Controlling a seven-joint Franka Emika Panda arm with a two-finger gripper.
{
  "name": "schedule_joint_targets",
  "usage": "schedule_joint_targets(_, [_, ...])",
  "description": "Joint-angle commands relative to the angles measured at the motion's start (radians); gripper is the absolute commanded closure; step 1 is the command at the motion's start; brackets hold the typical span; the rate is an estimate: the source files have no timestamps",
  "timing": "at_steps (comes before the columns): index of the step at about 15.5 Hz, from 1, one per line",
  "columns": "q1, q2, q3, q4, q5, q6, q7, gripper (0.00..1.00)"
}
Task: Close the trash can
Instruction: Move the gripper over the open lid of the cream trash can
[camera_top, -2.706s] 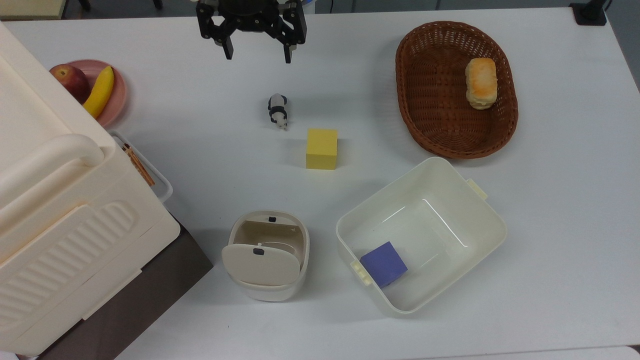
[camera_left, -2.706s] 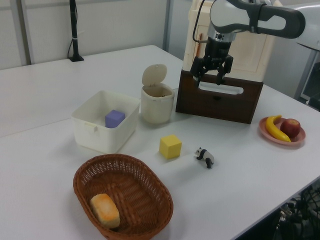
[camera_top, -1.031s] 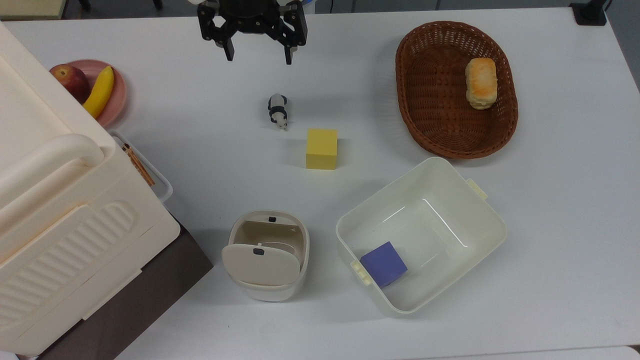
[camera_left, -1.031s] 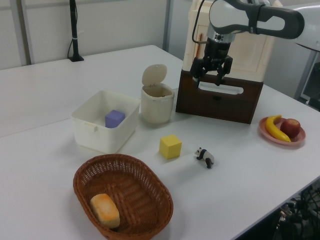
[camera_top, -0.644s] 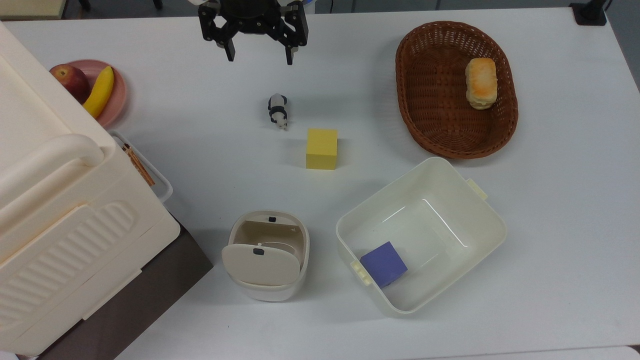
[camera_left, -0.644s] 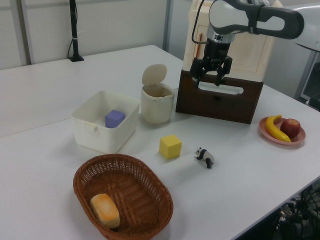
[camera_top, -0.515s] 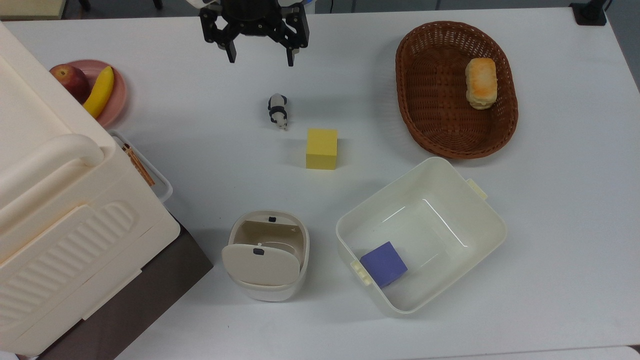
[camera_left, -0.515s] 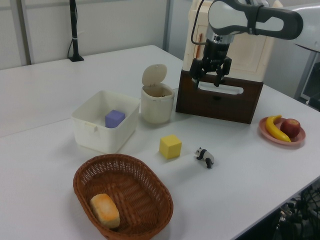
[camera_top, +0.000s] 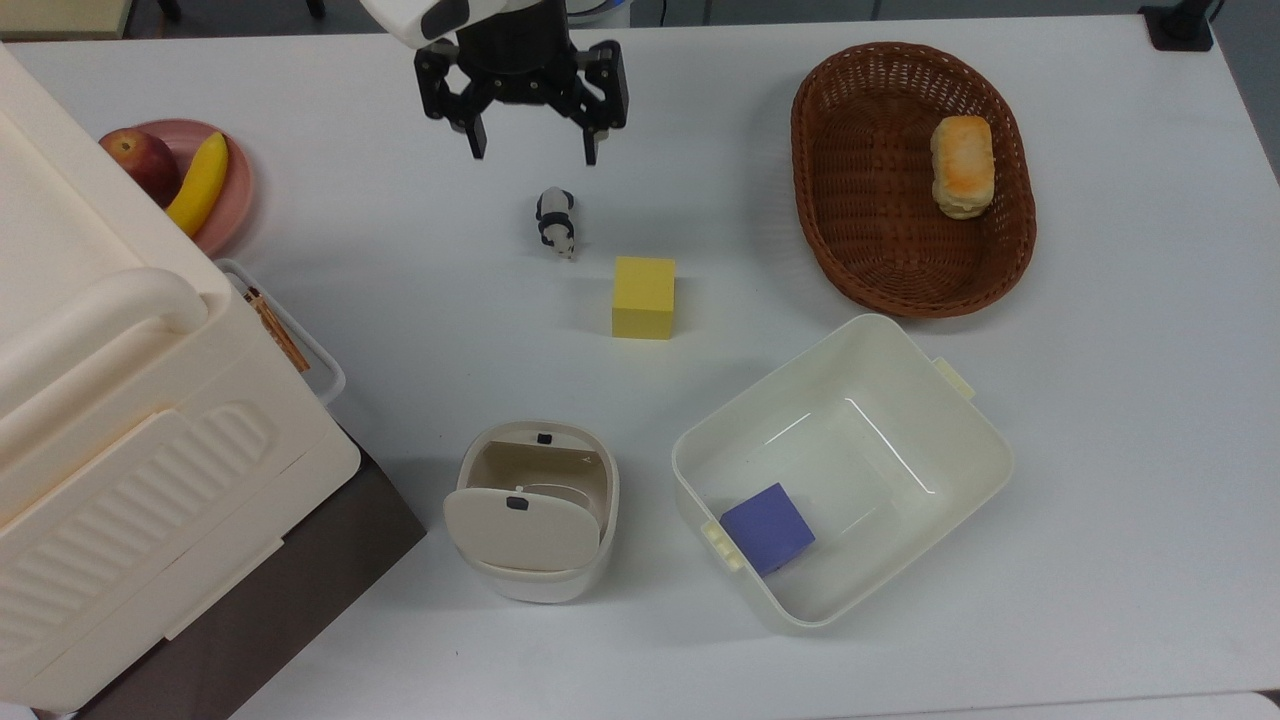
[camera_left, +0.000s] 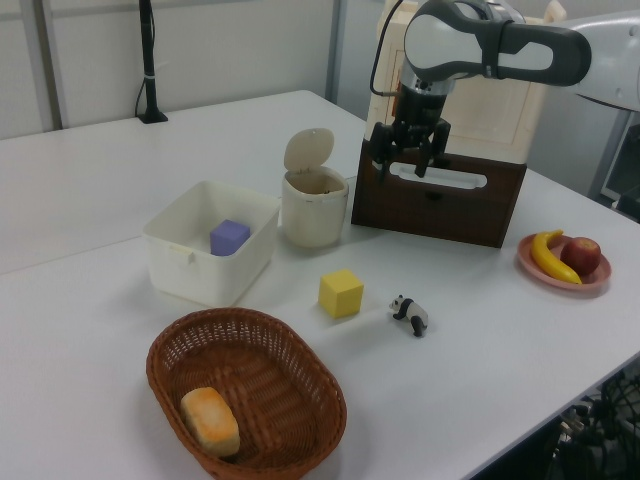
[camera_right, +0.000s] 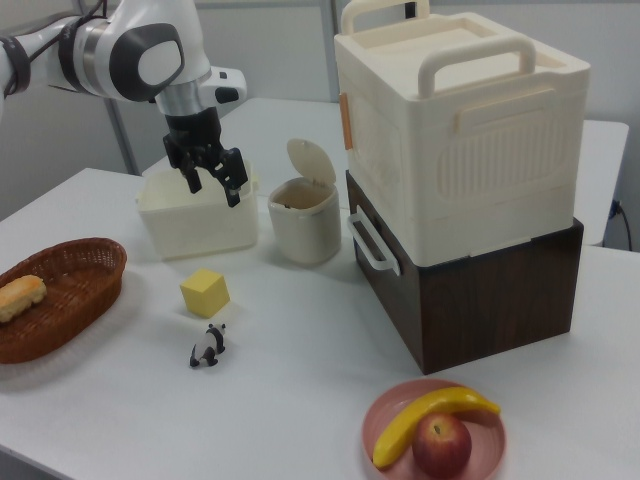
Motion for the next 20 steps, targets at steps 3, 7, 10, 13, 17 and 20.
schedule_joint_targets(3, [0.004,0.037,-0.002,0.011,-0.009,0.142,0.019,0.53])
schedule_joint_targets(7, [0.010,0.074,-0.002,0.059,0.002,0.262,0.027,0.80])
schedule_joint_targets(10, [0.045,0.111,0.000,0.102,-0.007,0.374,0.030,0.82])
schedule_joint_targets(13, [0.058,0.173,-0.002,0.167,-0.013,0.460,0.034,0.80])
schedule_joint_targets(17, [0.059,0.246,-0.002,0.248,-0.074,0.532,0.034,0.80])
schedule_joint_targets(20, [0.059,0.273,-0.008,0.248,-0.102,0.631,0.036,0.79])
